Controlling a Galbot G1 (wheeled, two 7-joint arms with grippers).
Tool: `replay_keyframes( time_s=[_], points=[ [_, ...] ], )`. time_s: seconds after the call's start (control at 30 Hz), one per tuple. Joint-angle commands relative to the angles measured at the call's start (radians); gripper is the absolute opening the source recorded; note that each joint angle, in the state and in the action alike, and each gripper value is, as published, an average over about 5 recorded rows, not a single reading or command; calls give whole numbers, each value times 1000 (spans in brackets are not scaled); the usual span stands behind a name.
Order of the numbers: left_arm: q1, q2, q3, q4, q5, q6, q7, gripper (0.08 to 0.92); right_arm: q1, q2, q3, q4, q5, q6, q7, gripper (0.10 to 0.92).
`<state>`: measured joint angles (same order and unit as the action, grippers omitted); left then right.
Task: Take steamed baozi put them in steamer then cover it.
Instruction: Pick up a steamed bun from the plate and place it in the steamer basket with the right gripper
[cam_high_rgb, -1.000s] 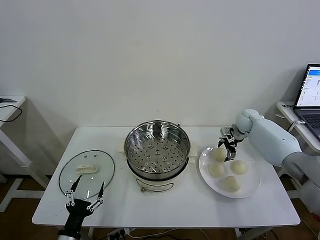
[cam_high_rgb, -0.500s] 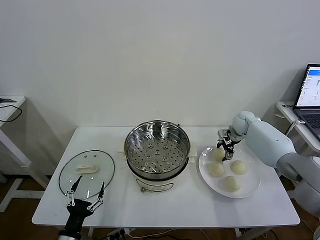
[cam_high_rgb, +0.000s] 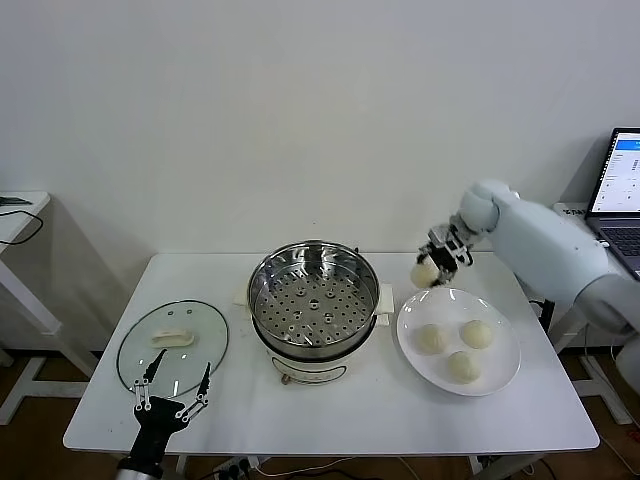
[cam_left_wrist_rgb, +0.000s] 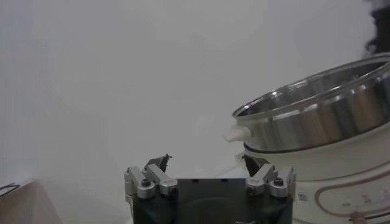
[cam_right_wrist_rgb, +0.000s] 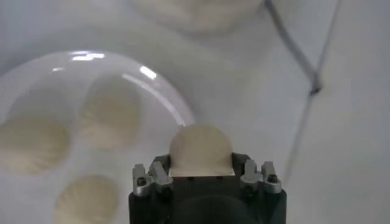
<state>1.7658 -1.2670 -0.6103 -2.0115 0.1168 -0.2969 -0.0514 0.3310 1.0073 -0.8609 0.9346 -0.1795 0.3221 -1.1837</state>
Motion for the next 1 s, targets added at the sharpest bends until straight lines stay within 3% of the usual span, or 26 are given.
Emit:
replay_keyframes(
  time_s=[0.03,0.43,0.7,1.0],
  points=[
    [2,2,1,-3,0,-1,-1,823,187,51,-75,146,23,217,-19,670],
    [5,-2,1,3,2,-3,-4,823,166,260,-99,169,-109,394,-1,670],
    [5,-6,-1,10,2,-16,-4,823,50,344,-100,84,-290,452,42,670],
    [6,-7,-6,11,2,-15,-7,823,-26,397,-77,-41,-381,443,84,670]
  ],
)
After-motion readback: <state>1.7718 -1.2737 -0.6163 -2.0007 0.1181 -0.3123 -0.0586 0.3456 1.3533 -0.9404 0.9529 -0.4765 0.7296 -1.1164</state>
